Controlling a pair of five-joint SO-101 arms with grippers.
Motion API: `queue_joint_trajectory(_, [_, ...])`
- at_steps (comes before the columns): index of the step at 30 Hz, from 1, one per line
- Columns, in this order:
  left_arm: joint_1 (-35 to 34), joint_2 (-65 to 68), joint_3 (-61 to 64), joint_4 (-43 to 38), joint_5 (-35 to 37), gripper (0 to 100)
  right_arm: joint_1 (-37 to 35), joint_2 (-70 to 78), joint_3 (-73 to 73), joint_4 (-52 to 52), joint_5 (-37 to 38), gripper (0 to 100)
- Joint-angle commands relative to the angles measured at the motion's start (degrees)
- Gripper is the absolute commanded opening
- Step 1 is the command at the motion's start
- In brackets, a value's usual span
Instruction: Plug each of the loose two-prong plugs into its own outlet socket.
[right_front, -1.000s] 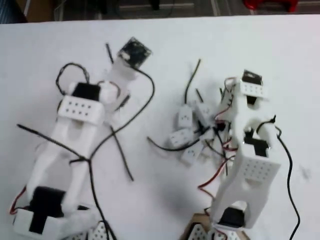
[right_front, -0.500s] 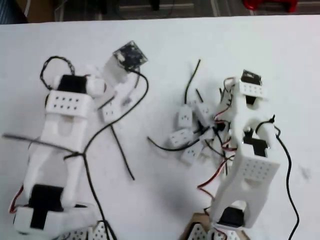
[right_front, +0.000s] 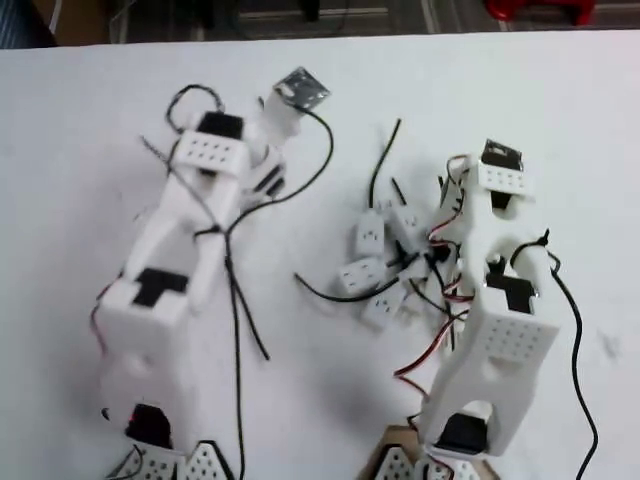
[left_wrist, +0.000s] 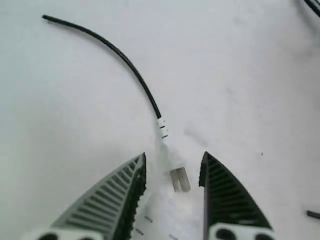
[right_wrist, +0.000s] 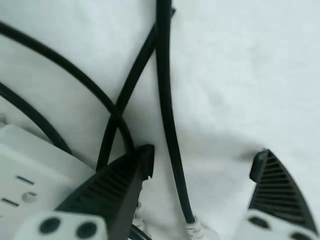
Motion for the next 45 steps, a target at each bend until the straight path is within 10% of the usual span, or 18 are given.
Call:
queue_joint_trajectory(1, [0.4, 8.7, -18.3, 6.6, 0.6, 18, -0.9, -1.6, 0.0, -2.7, -0.4, 32.3])
queue_joint_trajectory(17, [-4.2, 40.0, -69.0, 31.2, -6.2, 18, -1.5, -1.6, 0.1, -3.0, -0.5, 32.3])
queue_joint_trajectory(45, [-4.6, 37.0, -56.0, 32.4, -10.6, 2, -1.5, -1.6, 0.1, -3.0, -0.5, 32.3])
